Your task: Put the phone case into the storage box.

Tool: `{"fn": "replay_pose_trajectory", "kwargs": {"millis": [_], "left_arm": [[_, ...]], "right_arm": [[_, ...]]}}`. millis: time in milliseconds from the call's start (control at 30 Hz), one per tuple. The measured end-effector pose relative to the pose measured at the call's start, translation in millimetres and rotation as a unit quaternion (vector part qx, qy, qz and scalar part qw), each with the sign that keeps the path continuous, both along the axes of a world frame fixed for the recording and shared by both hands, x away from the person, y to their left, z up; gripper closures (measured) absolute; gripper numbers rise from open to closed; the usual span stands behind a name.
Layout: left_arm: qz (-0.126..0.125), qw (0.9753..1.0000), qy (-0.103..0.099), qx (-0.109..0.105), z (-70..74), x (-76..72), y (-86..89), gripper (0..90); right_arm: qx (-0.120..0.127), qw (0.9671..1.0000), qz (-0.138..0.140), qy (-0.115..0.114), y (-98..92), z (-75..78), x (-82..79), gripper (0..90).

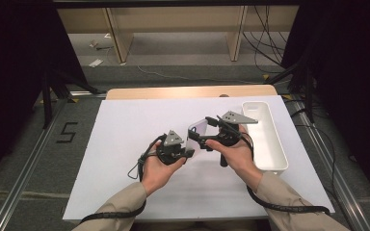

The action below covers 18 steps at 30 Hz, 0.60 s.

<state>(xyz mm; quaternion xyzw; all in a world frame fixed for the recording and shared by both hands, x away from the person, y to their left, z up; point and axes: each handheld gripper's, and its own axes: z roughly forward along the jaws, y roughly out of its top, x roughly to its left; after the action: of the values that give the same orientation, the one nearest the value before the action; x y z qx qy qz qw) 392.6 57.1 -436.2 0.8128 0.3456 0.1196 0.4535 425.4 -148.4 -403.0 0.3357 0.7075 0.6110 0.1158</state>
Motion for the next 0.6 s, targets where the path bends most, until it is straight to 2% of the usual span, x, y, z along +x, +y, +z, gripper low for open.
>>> {"fn": "replay_pose_trajectory", "kwargs": {"millis": [233,600], "left_arm": [[0.001,1.0000,0.002,0.000,-0.2,0.3,0.5,80.3],[0.001,1.0000,-0.001,-0.002,0.2,-0.1,0.0,80.3]], "right_arm": [[0.003,1.0000,-0.001,-0.003,1.3,-0.5,-1.7,14.5],[0.006,1.0000,-0.002,-0.005,2.9,-1.8,-2.6,16.2]]}}
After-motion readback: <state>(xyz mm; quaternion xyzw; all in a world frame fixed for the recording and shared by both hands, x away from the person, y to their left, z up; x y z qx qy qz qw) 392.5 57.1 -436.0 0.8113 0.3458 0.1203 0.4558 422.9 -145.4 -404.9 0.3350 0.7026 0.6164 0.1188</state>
